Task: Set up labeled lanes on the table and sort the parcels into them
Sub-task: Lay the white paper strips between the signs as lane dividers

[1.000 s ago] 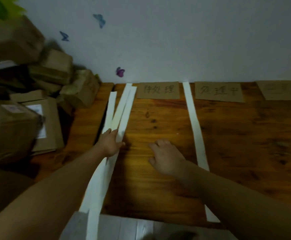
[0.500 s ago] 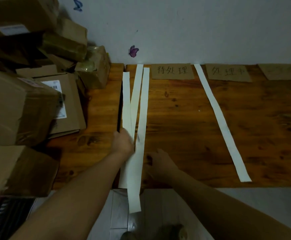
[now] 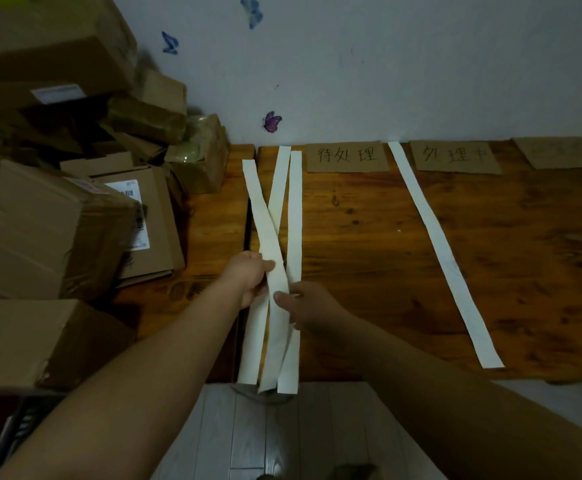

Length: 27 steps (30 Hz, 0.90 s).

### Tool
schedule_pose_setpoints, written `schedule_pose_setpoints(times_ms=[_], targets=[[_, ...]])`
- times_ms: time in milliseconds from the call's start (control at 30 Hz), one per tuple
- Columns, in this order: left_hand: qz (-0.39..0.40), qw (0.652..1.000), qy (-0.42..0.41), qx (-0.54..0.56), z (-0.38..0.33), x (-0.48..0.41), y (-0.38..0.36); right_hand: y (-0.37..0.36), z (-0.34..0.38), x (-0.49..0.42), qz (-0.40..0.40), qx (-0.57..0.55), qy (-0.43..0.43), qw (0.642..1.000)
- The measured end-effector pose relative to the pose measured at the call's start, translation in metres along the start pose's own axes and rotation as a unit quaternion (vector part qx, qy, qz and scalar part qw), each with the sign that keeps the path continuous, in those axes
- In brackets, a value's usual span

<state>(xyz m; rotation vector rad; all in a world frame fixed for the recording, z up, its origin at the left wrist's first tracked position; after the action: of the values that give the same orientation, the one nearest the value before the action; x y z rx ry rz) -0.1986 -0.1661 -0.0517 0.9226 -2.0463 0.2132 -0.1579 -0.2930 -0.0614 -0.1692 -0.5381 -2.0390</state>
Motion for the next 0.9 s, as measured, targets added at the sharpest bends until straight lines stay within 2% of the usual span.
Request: schedule_pose_setpoints(times_ms=[133,333,433,667,900], targets=[[0.034,0.998,-0.013,0.042,-0.020,0.019,-0.003,0.015,0.025,0.006,-0.054,0.043,0.023,0.997],[0.091,0.990,-0.029,0.102,-0.069,0.053,-0.019,0.059,0.052,0.048,-0.049,0.099,0.043,0.993],[0.097,0.990,-0.060,0.085,-0.097,0.071,-0.046,0.093,0.051,0.078,-0.070,0.116,0.042,0.990],[0.137,0.979,-0.149,-0.008,-0.139,0.119,-0.173,0.204,0.015,0.137,-0.144,0.136,0.033,0.980],[0.149,0.975,-0.164,-0.026,-0.152,0.146,-0.322,0.330,-0.044,0.181,-0.157,0.160,0.022,0.974]])
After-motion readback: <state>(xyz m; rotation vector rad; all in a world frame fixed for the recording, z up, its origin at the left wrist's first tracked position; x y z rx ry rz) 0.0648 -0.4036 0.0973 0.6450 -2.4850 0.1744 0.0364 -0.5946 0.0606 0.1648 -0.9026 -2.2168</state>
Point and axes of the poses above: each hand's wrist, its own x-axis away from the middle knuckle, its own y-axis out of the back of the hand, z = x × y, the point moved 6 cm from there along -x, towards the middle knuckle, and after that the axes turned 13 degrees about y, right-handed, at the moved point
